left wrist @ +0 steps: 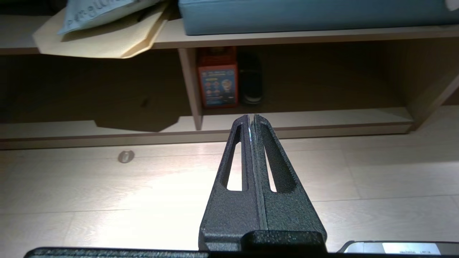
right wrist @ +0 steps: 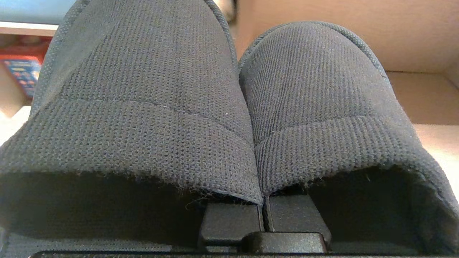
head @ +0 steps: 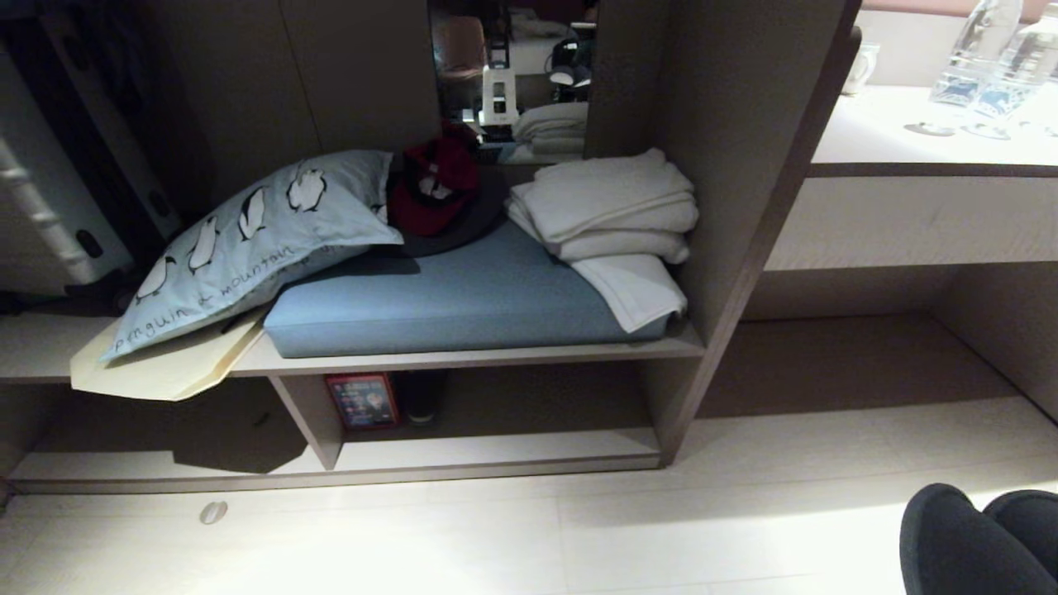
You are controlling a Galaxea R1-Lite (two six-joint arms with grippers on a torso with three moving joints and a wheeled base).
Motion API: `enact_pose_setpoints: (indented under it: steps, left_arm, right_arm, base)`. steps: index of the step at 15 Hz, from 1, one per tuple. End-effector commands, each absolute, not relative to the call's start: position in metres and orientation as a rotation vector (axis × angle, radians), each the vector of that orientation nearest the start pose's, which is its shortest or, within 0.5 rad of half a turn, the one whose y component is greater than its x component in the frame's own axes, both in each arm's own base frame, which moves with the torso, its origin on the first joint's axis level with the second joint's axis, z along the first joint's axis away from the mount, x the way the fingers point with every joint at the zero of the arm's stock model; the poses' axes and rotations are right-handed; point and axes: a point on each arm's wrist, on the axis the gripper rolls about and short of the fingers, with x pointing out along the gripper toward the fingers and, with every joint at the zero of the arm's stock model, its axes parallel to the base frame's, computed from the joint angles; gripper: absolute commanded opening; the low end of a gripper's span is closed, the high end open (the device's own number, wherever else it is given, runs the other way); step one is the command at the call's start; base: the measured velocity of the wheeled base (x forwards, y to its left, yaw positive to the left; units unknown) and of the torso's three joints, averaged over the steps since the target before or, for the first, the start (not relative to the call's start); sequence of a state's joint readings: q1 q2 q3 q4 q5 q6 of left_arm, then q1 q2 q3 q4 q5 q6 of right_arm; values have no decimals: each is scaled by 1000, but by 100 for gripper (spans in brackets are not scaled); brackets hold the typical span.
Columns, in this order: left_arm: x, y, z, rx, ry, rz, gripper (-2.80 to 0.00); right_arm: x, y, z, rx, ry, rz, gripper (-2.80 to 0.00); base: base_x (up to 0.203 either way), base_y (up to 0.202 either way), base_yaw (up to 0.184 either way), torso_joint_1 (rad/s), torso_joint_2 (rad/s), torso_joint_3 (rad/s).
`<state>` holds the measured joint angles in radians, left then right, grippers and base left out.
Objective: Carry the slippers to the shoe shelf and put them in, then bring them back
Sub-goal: Place the slippers into the shoe cabinet
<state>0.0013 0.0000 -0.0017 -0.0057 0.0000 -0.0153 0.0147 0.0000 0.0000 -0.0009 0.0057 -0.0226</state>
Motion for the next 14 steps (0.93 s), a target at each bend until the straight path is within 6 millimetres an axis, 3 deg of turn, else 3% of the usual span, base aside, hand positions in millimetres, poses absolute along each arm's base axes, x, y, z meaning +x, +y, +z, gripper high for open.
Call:
enact_pose_setpoints:
  steps: [1, 14]
  left_arm:
    - [-23, 0, 77, -15, -6, 1, -280]
    - [-23, 0, 77, -14, -6, 1, -280]
  right_arm:
    - [-23, 0, 75, -23, 1, 20, -280]
    - [-23, 0, 75, -23, 2, 21, -280]
  base:
    - [0, 194, -1, 2, 7, 5]
    - [0, 195, -2, 2, 2, 2]
